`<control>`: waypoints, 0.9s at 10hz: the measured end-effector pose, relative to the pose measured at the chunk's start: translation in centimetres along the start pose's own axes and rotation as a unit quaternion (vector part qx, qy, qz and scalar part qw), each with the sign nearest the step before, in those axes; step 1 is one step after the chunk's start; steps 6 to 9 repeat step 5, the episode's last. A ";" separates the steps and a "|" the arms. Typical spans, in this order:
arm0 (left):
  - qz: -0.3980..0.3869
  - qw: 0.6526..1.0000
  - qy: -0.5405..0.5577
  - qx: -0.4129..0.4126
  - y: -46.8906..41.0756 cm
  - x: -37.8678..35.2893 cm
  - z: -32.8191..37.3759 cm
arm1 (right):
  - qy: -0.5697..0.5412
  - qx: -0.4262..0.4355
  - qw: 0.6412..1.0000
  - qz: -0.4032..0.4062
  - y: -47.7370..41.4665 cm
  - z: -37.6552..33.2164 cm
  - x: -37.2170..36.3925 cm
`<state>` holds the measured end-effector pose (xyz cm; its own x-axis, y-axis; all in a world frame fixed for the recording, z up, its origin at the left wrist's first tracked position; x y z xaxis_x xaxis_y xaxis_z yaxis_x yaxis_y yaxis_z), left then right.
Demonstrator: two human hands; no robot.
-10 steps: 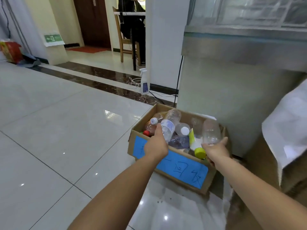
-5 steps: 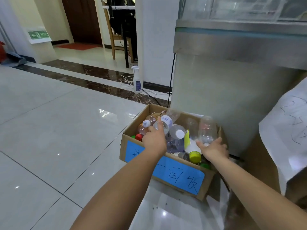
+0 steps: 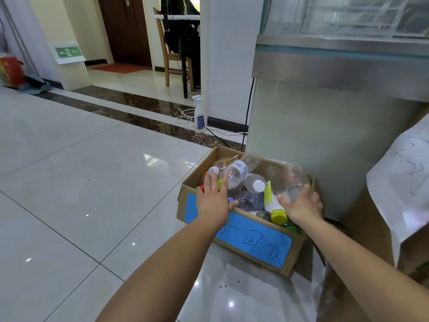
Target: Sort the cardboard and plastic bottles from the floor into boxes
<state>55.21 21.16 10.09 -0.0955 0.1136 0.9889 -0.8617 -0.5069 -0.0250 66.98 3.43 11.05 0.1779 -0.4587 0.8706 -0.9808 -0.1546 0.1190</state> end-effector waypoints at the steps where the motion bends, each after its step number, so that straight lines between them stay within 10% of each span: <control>1: -0.009 1.000 -0.002 -0.007 0.7 0.1 -0.6 | -0.021 -0.027 0.999 -0.004 0.0 0.4 0.2; 5: 0.018 0.988 -0.095 -0.123 -0.9 3.1 1.1 | 0.262 0.179 0.947 0.054 1.1 -2.3 2.1; 9: 0.018 0.988 -0.095 -0.123 -0.9 3.1 1.1 | 0.262 0.179 0.947 0.054 1.1 -2.3 2.1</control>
Point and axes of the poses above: each hand's wrist, its own y-axis away from the middle knuckle, its own x-axis out of the back of the hand, z = x × y, the point moved 3 cm from there along -y, towards the middle knuckle, and after that the axes turned 3 degrees about y, right-handed, at the moved point
